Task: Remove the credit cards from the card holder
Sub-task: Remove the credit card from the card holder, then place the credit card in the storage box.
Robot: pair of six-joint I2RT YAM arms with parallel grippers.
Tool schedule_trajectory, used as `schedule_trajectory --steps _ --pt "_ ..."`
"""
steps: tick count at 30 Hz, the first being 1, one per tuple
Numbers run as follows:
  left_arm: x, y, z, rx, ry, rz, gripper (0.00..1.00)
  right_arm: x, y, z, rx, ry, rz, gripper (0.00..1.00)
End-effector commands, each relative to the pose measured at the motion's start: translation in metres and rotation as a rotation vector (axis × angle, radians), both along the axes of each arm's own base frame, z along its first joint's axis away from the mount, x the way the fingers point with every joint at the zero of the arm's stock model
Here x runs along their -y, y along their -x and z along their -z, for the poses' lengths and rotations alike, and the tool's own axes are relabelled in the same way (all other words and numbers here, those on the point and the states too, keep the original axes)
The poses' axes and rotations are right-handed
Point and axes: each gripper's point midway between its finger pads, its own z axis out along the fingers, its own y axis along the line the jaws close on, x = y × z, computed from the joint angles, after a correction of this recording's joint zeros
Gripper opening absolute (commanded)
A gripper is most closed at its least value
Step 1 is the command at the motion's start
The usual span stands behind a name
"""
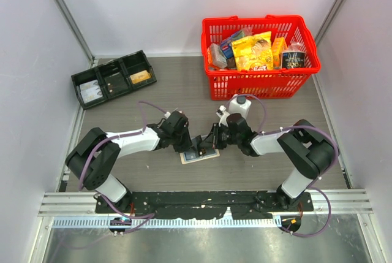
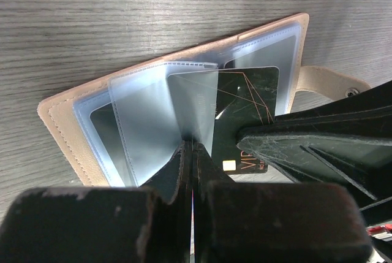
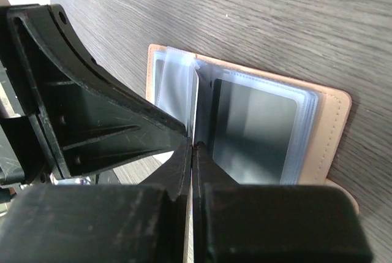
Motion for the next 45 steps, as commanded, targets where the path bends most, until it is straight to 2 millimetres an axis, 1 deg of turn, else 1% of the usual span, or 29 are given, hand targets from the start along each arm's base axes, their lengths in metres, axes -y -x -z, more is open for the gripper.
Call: schedule_trajectory --steps 1,4,5,6,7,8,10,11,12,13,14,15,16,17,18,19,21,23,24,27,28,29,30,33,34,36,39,42,45 --pt "-0.022 0.017 0.02 -0.04 -0.089 0.0 0.0 -0.005 0.0 -0.009 0.014 0.001 -0.017 0.01" --pt "-0.026 0.016 0.018 -0.027 -0.094 -0.02 0.0 0.005 -0.003 -0.009 0.036 0.043 0.021 0.01" --pt "-0.028 0.017 0.019 -0.026 -0.098 -0.026 0.0 0.007 -0.004 -0.015 0.053 0.041 0.032 0.01" --pt "-0.028 0.016 0.018 -0.022 -0.096 -0.031 0.0 0.011 -0.006 -0.014 0.061 0.062 0.053 0.01" --pt "-0.029 0.017 0.018 -0.019 -0.099 -0.033 0.0 0.015 -0.008 -0.02 0.078 0.061 0.068 0.01" --pt "-0.03 0.016 0.017 -0.017 -0.097 -0.037 0.0 0.019 -0.008 -0.019 0.079 0.079 0.085 0.01" --pt "-0.03 0.015 0.015 -0.012 -0.096 -0.042 0.0 0.028 -0.011 -0.026 0.098 0.087 0.126 0.01" --pt "-0.029 0.014 0.013 -0.009 -0.091 -0.045 0.0 0.031 -0.012 -0.034 0.112 0.071 0.144 0.01" --pt "-0.028 0.013 0.01 0.0 -0.085 -0.048 0.0 0.034 -0.014 -0.037 0.114 0.073 0.164 0.01" --pt "-0.026 0.01 0.003 0.015 -0.067 -0.054 0.0 0.035 -0.015 -0.051 0.144 0.047 0.177 0.01" --pt "-0.026 0.007 -0.001 0.028 -0.061 -0.065 0.0 0.038 -0.016 -0.054 0.151 0.053 0.195 0.01" --pt "-0.025 0.004 -0.009 0.052 -0.047 -0.078 0.03 0.039 -0.018 -0.068 0.181 0.026 0.206 0.01" --pt "-0.022 -0.002 -0.022 0.086 -0.023 -0.086 0.07 0.04 -0.019 -0.081 0.207 0.007 0.223 0.01" --pt "-0.021 -0.007 -0.034 0.12 -0.001 -0.099 0.14 0.041 -0.021 -0.088 0.217 -0.004 0.242 0.01" --pt "-0.021 -0.014 -0.045 0.164 0.008 -0.119 0.24 0.042 -0.022 -0.101 0.239 -0.032 0.252 0.01" --pt "-0.021 -0.018 -0.059 0.205 0.03 -0.128 0.34 0.044 -0.025 -0.106 0.24 -0.043 0.282 0.01" --pt "-0.02 -0.027 -0.087 0.29 0.082 -0.154 0.56 0.047 -0.029 -0.124 0.268 -0.088 0.33 0.01" --pt "-0.021 -0.033 -0.11 0.363 0.134 -0.178 0.76 0.051 -0.032 -0.143 0.298 -0.147 0.376 0.01" --pt "-0.022 -0.034 -0.122 0.398 0.161 -0.187 0.84 0.052 -0.031 -0.153 0.306 -0.18 0.39 0.01" --pt "-0.019 -0.037 -0.154 0.498 0.276 -0.206 0.94 0.053 -0.036 -0.18 0.343 -0.276 0.436 0.01" --pt "-0.017 -0.037 -0.166 0.531 0.329 -0.212 0.96 0.053 -0.035 -0.185 0.338 -0.303 0.448 0.01" --pt "-0.014 -0.038 -0.177 0.562 0.37 -0.212 0.96 0.052 -0.036 -0.196 0.36 -0.344 0.447 0.01" --pt "-0.011 -0.039 -0.188 0.593 0.415 -0.209 0.96 0.051 -0.036 -0.199 0.349 -0.366 0.452 0.01" --pt "-0.003 -0.04 -0.21 0.655 0.511 -0.197 0.96 0.046 -0.036 -0.212 0.358 -0.429 0.451 0.01" --pt "0.0 -0.041 -0.215 0.663 0.527 -0.19 0.96 0.046 -0.036 -0.211 0.349 -0.44 0.457 0.01" --pt "0.008 -0.041 -0.219 0.667 0.552 -0.169 0.96 0.046 -0.036 -0.219 0.355 -0.489 0.465 0.01" --pt "0.018 -0.04 -0.223 0.668 0.597 -0.147 0.94 0.046 -0.035 -0.223 0.353 -0.52 0.475 0.01" --pt "0.023 -0.042 -0.221 0.666 0.608 -0.14 0.89 0.046 -0.034 -0.228 0.359 -0.544 0.475 0.01" --pt "0.031 -0.038 -0.229 0.673 0.668 -0.111 0.82 0.047 -0.033 -0.228 0.349 -0.559 0.479 0.01"
